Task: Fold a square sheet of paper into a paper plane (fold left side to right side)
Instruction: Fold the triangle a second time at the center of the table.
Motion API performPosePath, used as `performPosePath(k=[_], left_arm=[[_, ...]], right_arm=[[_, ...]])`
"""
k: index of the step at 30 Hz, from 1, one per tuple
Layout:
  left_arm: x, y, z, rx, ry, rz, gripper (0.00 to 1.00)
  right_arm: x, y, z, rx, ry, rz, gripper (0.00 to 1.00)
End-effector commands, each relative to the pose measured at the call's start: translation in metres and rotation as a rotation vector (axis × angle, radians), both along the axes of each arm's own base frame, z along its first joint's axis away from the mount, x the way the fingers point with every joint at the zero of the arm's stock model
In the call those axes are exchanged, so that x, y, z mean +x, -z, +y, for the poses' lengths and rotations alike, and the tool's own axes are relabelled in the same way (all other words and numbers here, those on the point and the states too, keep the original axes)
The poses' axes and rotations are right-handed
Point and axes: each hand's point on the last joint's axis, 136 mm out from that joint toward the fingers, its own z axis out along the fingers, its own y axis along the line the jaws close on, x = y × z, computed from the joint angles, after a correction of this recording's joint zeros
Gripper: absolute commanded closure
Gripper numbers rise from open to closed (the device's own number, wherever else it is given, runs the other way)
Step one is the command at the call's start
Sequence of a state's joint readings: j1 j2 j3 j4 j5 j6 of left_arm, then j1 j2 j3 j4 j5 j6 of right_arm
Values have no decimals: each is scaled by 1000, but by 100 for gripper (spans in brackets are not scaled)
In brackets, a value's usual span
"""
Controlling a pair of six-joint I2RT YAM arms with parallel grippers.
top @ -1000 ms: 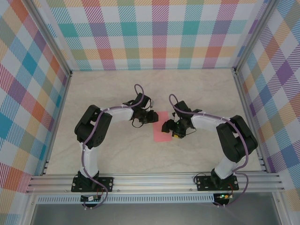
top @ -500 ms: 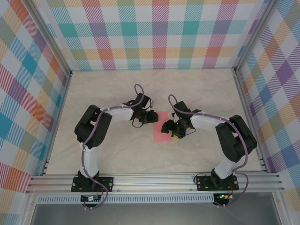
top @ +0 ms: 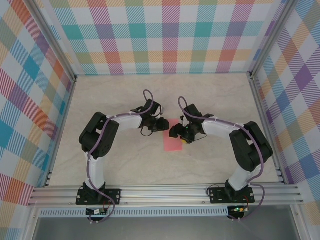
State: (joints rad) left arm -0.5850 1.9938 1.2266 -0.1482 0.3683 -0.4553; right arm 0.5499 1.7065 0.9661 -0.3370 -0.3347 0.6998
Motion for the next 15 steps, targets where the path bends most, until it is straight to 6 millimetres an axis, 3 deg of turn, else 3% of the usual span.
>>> performPosePath(k=[1,6,10,15], left_arm=[[-5,-23,-3,-24,22,-40,63],[8,-66,-6,-90,33,-129,47],[14,-102,6,-130,5,-214,38],[-9,-129,35,-140,-36,-344,33]], right_arm=[[2,1,4,17,5,26,38],[9,-3,7,46,6,26,39],[16,-8,8,60,10,24,39],[29,-11,7,94,21,28,41]])
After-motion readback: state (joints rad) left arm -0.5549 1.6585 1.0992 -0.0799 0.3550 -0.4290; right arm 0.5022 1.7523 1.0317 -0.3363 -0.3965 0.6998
